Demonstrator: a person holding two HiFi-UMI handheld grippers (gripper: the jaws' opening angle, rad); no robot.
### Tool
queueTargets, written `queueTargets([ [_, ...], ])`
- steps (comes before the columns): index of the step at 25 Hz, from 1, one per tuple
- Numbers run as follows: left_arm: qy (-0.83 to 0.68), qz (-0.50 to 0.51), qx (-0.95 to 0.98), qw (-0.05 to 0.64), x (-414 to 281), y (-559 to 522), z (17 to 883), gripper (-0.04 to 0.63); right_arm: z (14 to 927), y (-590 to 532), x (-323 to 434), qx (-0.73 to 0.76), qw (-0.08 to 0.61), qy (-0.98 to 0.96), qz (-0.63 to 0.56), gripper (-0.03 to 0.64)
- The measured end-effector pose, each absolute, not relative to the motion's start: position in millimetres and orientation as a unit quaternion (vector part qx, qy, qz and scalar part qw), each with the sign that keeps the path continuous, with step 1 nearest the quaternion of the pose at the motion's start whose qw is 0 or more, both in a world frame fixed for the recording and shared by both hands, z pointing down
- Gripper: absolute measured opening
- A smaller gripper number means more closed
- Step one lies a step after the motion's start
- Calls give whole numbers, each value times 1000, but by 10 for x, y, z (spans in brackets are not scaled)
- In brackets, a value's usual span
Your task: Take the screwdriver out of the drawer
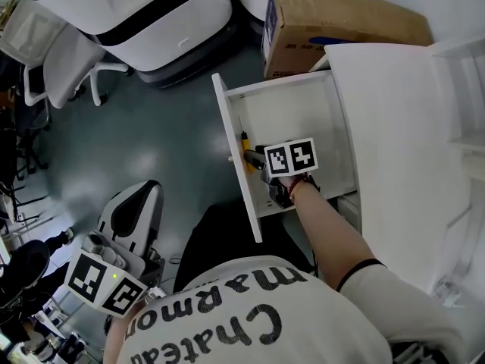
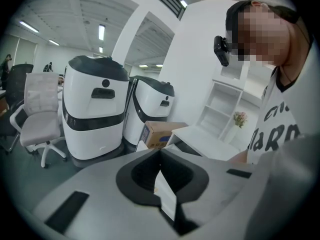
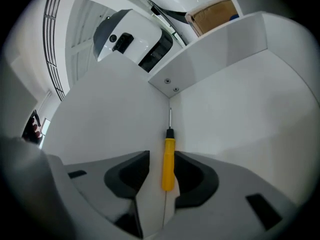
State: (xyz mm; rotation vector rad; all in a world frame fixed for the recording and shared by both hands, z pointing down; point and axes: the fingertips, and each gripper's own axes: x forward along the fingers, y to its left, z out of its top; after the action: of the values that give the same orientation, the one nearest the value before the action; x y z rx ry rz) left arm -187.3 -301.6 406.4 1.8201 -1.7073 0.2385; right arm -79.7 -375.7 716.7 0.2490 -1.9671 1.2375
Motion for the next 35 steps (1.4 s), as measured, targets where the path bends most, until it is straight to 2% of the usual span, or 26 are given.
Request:
queueTargets([
  [7, -657, 83, 678, 321, -1995, -2965, 4099, 23, 7386, -3728, -809, 96, 424, -752, 496, 155],
  [11, -660, 72, 671, 331, -2035, -2919, 4137, 23, 7458, -3708, -859, 89, 443, -748, 487, 91],
  [23, -668, 69, 666, 324, -2106, -2805, 4133, 23, 7493, -3703, -889, 82, 463, -744, 474, 89],
  [35, -679, 58, 663, 311, -2106, -2696, 4045, 23, 7483, -3700, -838, 116, 452, -729, 502, 80],
])
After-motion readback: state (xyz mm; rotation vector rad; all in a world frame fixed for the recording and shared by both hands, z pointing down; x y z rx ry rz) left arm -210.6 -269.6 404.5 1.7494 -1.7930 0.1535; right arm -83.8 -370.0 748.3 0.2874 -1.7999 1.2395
